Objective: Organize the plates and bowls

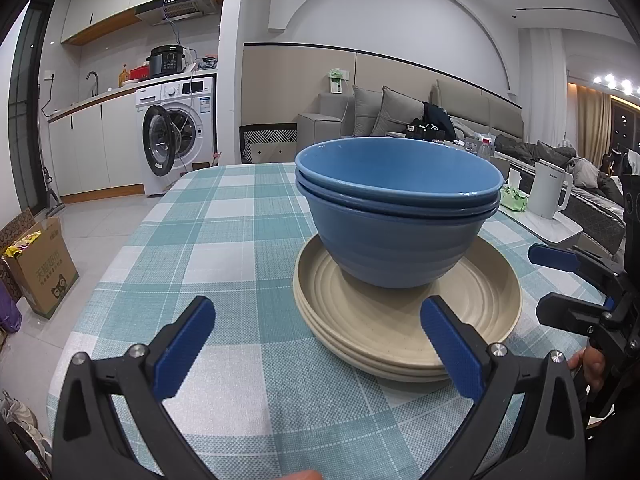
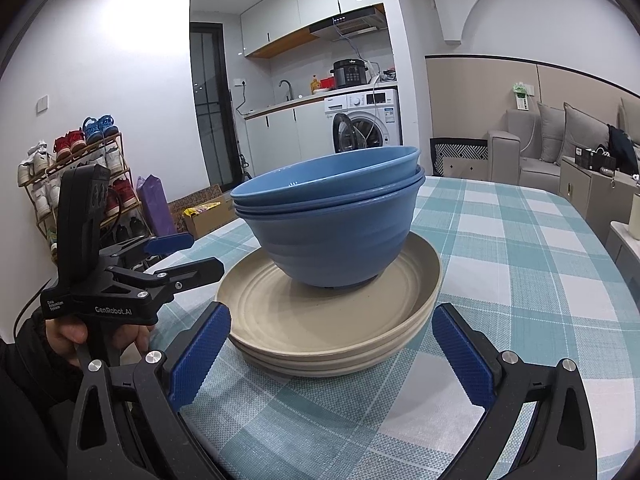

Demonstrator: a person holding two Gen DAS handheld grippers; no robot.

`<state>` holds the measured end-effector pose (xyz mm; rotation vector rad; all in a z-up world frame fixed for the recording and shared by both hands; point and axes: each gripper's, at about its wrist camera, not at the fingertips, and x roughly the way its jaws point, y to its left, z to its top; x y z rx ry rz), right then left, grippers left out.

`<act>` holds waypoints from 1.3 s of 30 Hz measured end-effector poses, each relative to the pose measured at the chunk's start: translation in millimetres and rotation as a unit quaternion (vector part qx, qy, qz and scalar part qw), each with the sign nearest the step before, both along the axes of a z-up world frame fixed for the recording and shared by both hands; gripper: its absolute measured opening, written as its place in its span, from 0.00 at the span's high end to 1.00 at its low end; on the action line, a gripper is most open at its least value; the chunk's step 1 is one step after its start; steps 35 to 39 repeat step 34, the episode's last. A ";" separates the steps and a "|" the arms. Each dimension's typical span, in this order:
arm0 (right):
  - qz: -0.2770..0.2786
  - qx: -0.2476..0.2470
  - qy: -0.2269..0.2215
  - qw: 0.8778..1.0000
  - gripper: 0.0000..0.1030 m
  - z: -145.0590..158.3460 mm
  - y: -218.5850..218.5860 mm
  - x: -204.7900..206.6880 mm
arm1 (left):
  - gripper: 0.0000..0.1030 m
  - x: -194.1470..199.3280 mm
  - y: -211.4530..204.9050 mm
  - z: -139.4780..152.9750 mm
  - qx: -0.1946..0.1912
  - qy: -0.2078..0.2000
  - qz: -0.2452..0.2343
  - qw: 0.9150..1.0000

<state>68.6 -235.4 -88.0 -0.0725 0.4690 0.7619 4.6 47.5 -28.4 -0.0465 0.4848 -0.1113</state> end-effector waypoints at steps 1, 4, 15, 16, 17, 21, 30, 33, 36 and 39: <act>0.000 0.000 0.000 1.000 0.01 -0.1 0.4 -0.1 | 0.00 0.1 0.0 0.0 -0.001 0.000 0.000 1.000; 0.000 0.000 0.000 1.000 0.01 -0.5 0.1 0.0 | 0.00 -0.1 -0.4 -0.1 0.000 0.000 0.000 1.000; 0.000 -0.001 0.000 1.000 0.01 -0.5 0.2 0.1 | 0.00 0.1 -0.3 -0.1 0.000 0.000 0.000 1.000; 0.000 -0.001 0.000 1.000 0.01 -0.5 0.2 0.0 | 0.00 0.1 -0.3 -0.1 0.000 0.000 0.000 1.000; 0.000 -0.001 0.000 1.000 0.01 -0.8 0.6 0.2 | 0.00 0.2 -0.3 -0.1 0.001 0.000 0.000 1.000; 0.000 -0.001 0.000 1.000 0.01 -0.8 0.7 0.2 | 0.00 0.2 -0.4 0.0 0.000 0.000 0.000 1.000; 0.001 -0.002 0.000 1.000 0.01 -1.6 0.9 -0.1 | 0.00 -0.9 0.4 -0.5 0.000 -0.001 -0.001 1.000; 0.001 -0.002 0.000 1.000 0.01 -1.9 1.0 -0.1 | 0.00 -1.3 2.5 -1.2 -0.006 0.000 -0.002 1.000; 0.001 -0.002 0.000 1.000 0.01 -1.9 1.0 0.0 | 0.00 -1.4 2.7 -1.1 -0.007 0.000 -0.002 1.000; 0.001 -0.002 0.000 1.000 0.01 -1.9 1.0 0.0 | 0.00 -1.4 2.7 -1.1 -0.007 0.000 -0.002 1.000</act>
